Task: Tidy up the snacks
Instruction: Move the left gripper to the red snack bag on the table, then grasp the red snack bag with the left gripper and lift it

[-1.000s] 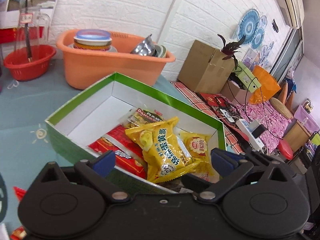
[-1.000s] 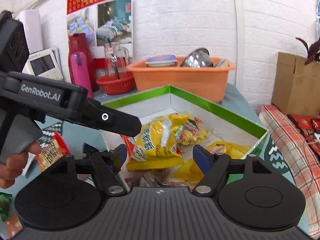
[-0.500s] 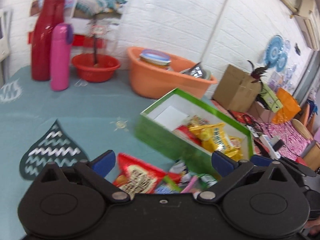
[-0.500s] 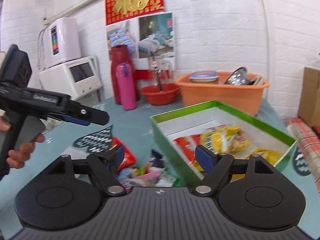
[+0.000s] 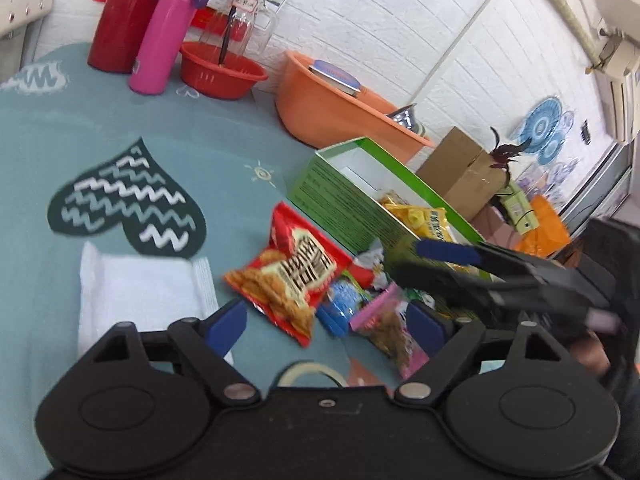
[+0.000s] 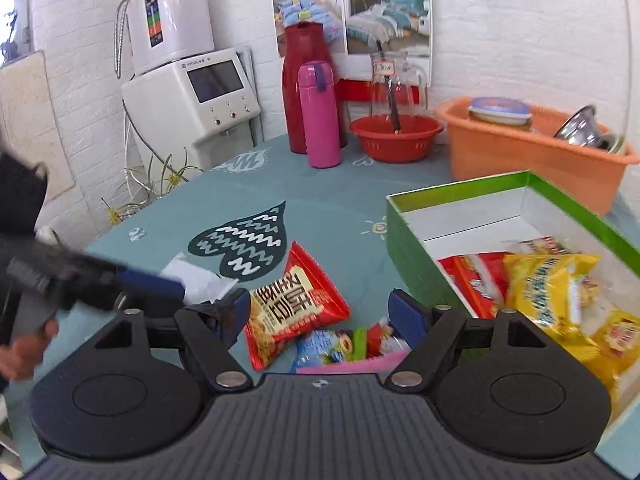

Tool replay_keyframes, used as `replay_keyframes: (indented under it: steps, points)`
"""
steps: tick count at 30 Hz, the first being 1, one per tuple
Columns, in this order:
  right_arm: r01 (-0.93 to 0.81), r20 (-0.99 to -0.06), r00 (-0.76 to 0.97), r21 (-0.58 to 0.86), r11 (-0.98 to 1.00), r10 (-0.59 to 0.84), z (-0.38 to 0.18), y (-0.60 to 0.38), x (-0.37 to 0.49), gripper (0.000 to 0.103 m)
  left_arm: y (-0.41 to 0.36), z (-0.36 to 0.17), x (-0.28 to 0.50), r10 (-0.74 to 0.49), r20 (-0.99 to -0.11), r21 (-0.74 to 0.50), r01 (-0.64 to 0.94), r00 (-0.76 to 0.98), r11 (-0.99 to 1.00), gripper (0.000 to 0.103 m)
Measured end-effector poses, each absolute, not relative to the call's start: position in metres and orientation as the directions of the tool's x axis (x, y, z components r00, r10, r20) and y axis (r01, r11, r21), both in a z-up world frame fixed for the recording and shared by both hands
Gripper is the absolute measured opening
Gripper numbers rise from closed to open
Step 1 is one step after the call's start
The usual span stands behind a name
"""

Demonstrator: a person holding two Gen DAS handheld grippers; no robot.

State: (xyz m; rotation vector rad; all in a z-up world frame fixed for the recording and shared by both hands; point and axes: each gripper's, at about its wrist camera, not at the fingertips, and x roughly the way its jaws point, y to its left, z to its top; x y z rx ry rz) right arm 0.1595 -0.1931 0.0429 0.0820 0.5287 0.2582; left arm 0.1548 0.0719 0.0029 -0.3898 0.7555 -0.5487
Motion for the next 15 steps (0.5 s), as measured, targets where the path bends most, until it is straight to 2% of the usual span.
replay_keyframes:
  steps: [2,5,9,12,15]
  points:
    - [-0.236,-0.509,0.803,0.208,0.949,0.311,0.041,-0.194,0.178,0.103,0.075,-0.006,0.155,-0.608,-0.530,-0.554,0.302,0.591,0.776,0.103]
    - [-0.233,-0.529,0.784,0.235,0.944,0.325,0.037,-0.185,0.199,0.103,0.077,-0.019,0.161,-0.591,-0.551,-0.563,0.261,0.588,0.784,0.095]
    - [-0.246,-0.546,0.770,0.224,0.943,0.330,0.031,-0.169,0.222,0.103,0.075,-0.028,0.170,-0.587,-0.567,-0.571,0.238,0.578,0.786,0.095]
    - [-0.202,-0.602,0.730,0.261,0.944,0.323,0.021,-0.169,0.233,0.103,0.075,-0.030,0.173,-0.559,-0.583,-0.548,0.222,0.590,0.807,0.095]
    - [-0.209,-0.605,0.702,0.328,0.921,0.375,0.016,-0.177,0.218,0.099,0.083,-0.031,0.174,-0.529,-0.583,-0.534,0.199,0.617,0.821,0.095]
